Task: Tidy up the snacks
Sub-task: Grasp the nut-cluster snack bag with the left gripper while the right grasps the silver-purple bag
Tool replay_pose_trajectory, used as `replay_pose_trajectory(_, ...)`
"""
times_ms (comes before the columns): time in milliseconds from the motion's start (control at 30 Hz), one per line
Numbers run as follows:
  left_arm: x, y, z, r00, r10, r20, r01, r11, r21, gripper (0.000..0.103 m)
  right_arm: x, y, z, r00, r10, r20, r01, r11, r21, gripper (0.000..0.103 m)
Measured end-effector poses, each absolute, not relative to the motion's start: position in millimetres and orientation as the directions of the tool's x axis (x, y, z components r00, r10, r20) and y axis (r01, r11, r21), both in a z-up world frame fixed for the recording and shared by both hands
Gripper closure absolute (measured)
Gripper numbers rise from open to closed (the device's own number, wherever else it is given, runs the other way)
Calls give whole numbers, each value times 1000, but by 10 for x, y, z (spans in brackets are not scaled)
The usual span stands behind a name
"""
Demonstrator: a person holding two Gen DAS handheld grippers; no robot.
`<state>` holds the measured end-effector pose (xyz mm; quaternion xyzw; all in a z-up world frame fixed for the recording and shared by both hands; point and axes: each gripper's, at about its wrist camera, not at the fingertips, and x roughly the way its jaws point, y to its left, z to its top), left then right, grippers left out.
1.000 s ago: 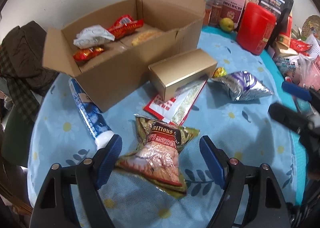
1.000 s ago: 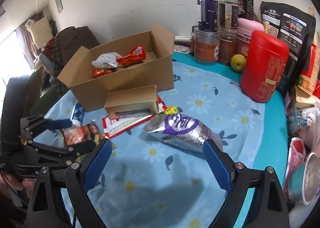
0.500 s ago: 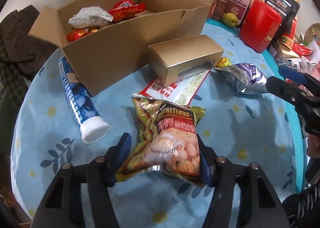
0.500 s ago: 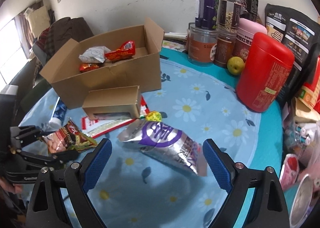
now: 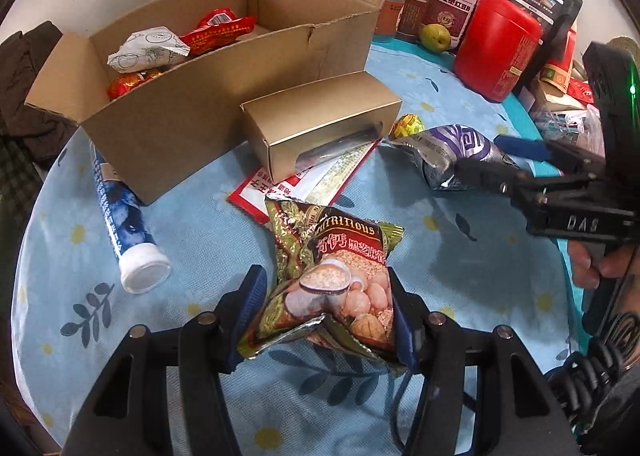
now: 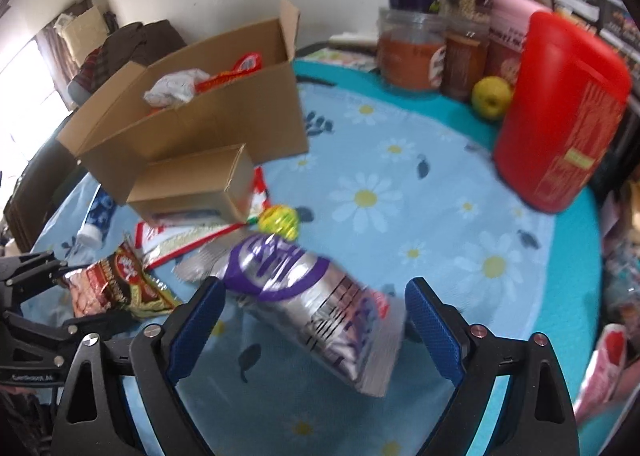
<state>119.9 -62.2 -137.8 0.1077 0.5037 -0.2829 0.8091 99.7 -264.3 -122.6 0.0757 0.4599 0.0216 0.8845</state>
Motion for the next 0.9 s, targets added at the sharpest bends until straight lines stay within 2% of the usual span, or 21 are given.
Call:
replay_pose_trajectory(67, 1210, -598, -1386, 319, -357, -878, 560, 818, -129, 46, 966, -2597, -1237, 574, 125, -809, 15, 987, 163, 23)
replay_pose_trajectory(167, 1207, -555, -1389, 309, -363, -879, 553, 820, -144, 46, 901, -2518, -1224, 580, 118, -806, 12, 988, 153, 32)
replay_pose_trajectory(267, 1190, -509, -1385, 307, -365, -879, 546, 824, -151, 46, 823, -2426, -1211, 566, 121, -816, 18, 987, 159, 34)
replay_pose_trajectory(700, 1050, -298, -1322, 311, -384, -869, 514, 837, -185, 46, 535, -1962, -1128, 544, 222, -809, -69, 973, 221, 34)
replay_pose_trajectory(833, 1010, -283, -1369, 304, -372, -877, 521, 835, -174, 46, 553, -1961, -1048, 565, 180, -805, -58, 982, 179, 34)
replay_pose_trajectory(900, 997, -289, -1393, 296, -366, -882, 525, 834, -170, 46, 606, -2014, -1023, 578, 157, -801, -45, 986, 162, 31)
